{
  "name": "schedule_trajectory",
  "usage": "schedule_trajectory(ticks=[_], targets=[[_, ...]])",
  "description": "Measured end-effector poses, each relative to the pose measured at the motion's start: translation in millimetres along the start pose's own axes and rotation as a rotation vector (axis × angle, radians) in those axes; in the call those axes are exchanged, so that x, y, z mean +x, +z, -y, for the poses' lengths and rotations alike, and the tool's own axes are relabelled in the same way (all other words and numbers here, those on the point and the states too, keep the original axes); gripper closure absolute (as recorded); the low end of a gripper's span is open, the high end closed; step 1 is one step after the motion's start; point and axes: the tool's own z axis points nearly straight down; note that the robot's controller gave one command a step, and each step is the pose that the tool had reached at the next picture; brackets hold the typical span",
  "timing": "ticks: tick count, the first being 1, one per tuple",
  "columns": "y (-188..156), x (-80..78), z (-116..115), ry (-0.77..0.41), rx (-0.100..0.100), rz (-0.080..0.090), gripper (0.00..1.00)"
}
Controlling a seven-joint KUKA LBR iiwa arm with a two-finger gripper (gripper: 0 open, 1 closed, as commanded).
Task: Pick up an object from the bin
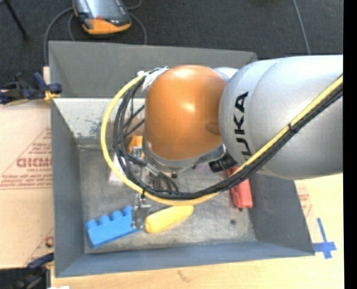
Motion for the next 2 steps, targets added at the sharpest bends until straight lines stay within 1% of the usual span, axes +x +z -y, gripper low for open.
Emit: schedule_trajectory(ticks=[1, 2], targets=[[83, 8.2, -13, -0.020, -0.001, 0.004, 0.00], [114, 13.5, -22, -0.103, 0.003, -0.005, 0.00]])
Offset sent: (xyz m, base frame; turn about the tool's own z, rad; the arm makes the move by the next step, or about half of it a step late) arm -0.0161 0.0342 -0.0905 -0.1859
